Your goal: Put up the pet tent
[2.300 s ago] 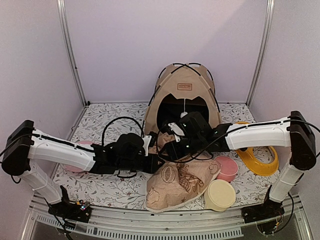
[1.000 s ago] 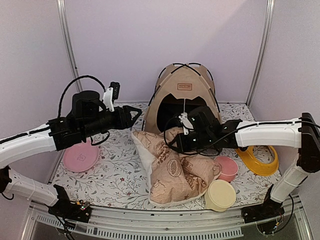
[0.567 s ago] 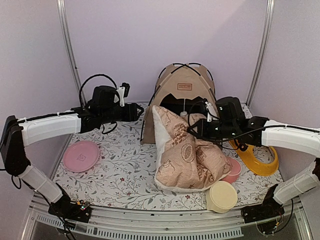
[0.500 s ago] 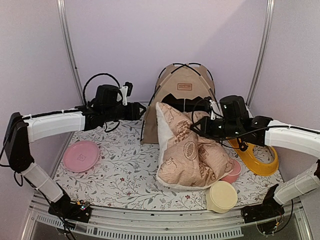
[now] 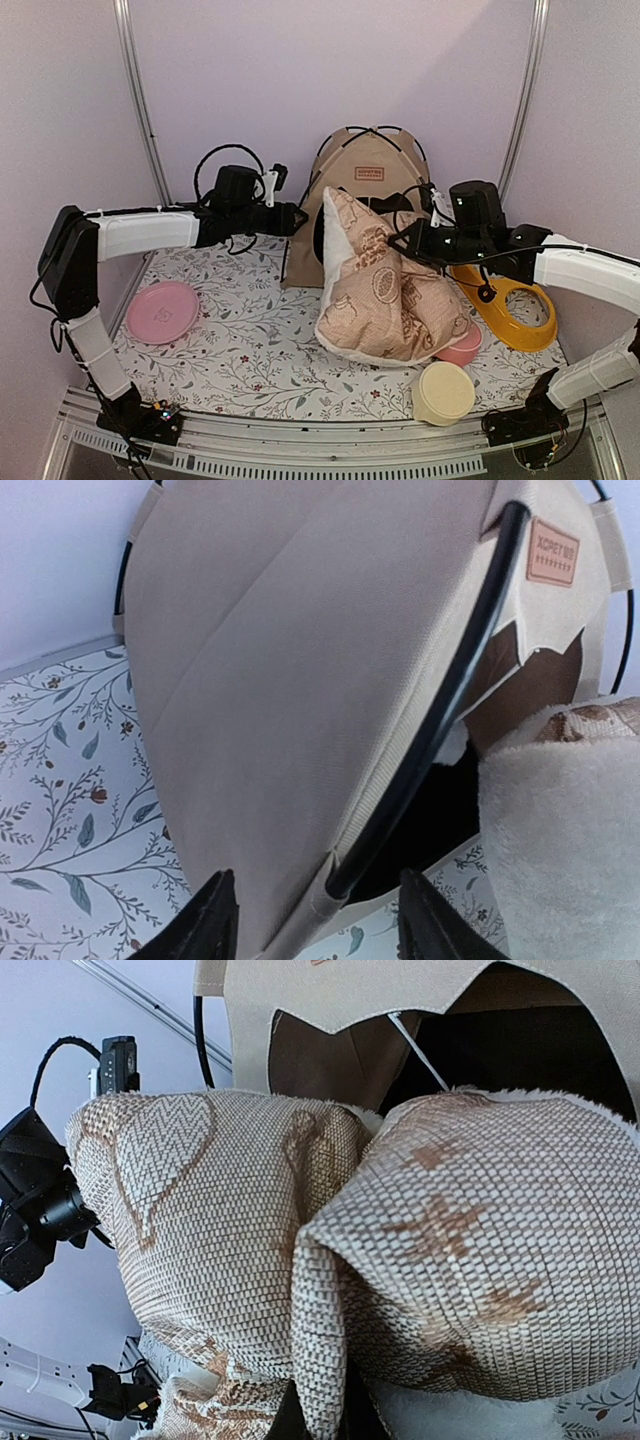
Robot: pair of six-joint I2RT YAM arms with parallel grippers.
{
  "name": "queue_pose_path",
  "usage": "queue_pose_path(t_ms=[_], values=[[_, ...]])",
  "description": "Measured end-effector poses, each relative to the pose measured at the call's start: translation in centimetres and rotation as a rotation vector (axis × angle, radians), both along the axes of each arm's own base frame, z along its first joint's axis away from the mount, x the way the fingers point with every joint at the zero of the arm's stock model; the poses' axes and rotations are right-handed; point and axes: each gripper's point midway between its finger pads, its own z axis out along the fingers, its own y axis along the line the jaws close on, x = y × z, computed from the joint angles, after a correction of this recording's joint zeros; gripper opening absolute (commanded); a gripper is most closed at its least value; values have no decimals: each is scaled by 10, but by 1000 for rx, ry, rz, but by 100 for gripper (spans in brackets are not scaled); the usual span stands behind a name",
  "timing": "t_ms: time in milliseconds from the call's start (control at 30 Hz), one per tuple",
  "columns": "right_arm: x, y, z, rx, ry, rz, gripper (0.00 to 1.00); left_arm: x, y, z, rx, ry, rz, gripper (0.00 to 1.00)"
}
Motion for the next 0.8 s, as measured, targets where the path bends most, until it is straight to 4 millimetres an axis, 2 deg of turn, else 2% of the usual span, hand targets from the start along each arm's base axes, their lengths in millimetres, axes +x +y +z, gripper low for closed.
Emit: queue_pose_path(t_ms=[167, 200, 333, 433, 533, 633, 800], values=[[12, 15, -7, -12, 26, 16, 0, -6, -5, -4, -4, 6, -22, 4], [14, 17, -12, -19, 37, 19, 0, -7, -6, -6, -1, 7, -24, 0], [12, 25, -34, -54, 86, 41, 0, -17, -9, -4, 16, -32, -39, 0], [8, 27, -48, -87, 118, 51, 0, -37, -8, -1, 24, -37, -41, 0], [6, 23, -54, -116, 130, 36, 0, -57, -9, 6, 22, -39, -51, 0], [7, 12, -62, -167, 141, -9, 0, -76, -8, 10, 28, -34, -57, 0], [11, -15, -63, -260, 131, -115, 0, -93, -1, 9, 40, -23, -47, 0]])
